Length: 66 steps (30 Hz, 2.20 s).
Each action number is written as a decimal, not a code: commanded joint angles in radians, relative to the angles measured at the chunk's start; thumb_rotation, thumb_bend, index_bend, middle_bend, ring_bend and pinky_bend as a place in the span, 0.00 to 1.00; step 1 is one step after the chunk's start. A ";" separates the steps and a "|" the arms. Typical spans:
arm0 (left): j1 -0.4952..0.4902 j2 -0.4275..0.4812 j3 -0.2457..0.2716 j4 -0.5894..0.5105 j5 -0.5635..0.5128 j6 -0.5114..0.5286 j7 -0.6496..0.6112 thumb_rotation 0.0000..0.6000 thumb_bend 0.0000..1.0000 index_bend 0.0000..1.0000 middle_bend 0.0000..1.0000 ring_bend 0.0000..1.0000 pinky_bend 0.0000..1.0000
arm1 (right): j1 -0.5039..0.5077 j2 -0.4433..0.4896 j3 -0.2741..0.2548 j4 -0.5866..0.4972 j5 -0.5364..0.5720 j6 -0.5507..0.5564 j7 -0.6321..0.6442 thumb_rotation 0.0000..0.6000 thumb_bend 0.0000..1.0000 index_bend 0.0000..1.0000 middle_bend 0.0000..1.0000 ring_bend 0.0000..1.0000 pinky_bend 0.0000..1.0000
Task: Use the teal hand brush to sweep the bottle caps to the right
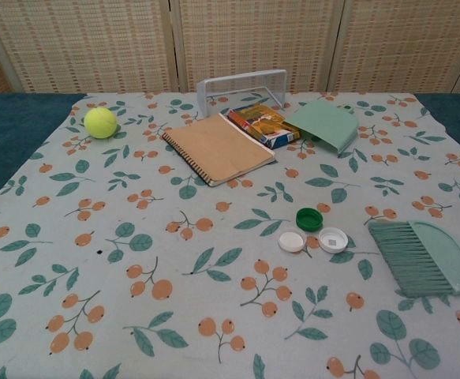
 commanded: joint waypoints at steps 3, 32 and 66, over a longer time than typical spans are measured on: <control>-0.005 -0.003 -0.003 -0.003 0.000 -0.007 0.001 1.00 0.41 0.00 0.00 0.00 0.05 | -0.001 0.003 -0.003 -0.001 -0.007 0.001 0.000 1.00 0.22 0.00 0.00 0.00 0.00; -0.007 0.004 -0.005 -0.009 -0.033 -0.038 -0.003 1.00 0.41 0.00 0.00 0.00 0.09 | 0.142 -0.225 -0.015 0.501 0.020 -0.291 0.100 1.00 0.24 0.38 0.32 0.00 0.00; -0.002 0.020 -0.008 -0.023 -0.038 -0.031 -0.007 1.00 0.41 0.00 0.00 0.00 0.10 | 0.142 -0.218 -0.025 0.448 0.065 -0.292 0.019 1.00 0.30 0.62 0.44 0.15 0.00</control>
